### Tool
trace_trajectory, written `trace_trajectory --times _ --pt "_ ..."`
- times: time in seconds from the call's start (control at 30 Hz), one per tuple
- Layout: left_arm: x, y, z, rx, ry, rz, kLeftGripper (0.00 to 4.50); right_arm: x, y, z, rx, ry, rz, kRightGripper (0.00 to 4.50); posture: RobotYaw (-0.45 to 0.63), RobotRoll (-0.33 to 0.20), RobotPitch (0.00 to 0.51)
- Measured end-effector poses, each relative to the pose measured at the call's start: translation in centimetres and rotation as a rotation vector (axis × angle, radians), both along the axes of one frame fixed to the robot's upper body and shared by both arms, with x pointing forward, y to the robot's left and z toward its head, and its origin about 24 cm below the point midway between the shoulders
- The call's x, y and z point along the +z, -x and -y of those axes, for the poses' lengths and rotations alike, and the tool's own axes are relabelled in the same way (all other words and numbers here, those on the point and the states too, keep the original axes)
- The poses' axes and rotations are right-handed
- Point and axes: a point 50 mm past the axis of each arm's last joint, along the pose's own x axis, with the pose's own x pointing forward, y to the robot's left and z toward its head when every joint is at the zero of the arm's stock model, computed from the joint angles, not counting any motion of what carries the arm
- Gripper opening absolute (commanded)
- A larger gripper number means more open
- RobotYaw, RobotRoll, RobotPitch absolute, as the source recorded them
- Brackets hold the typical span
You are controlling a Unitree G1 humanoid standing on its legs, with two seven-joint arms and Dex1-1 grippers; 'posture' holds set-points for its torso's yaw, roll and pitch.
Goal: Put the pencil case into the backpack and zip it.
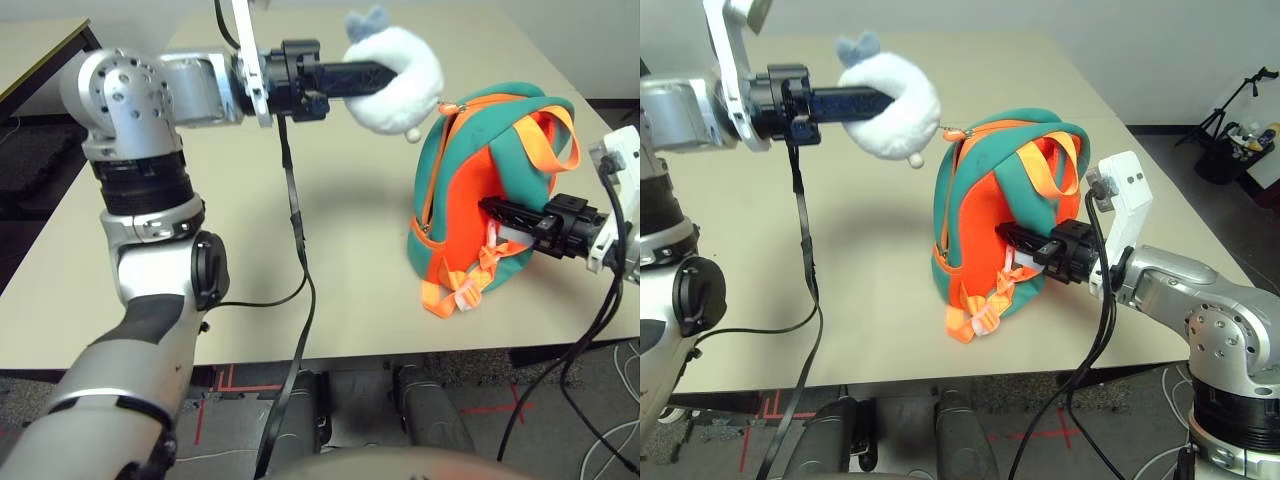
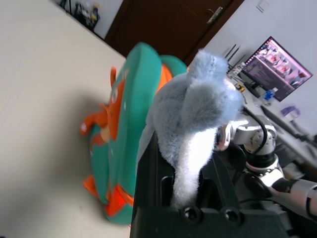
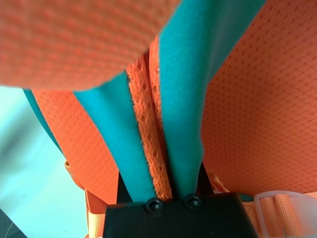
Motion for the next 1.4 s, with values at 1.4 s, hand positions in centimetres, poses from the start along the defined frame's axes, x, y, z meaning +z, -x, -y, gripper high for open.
trace_trajectory --times 1.4 --pt "-14.4 1.5 -1.3 0.038 0.129 -0.722 0.25 -1.0 -0.6 -0.1 -0.013 -0.021 -0.005 0.12 -0.08 0.0 0.101"
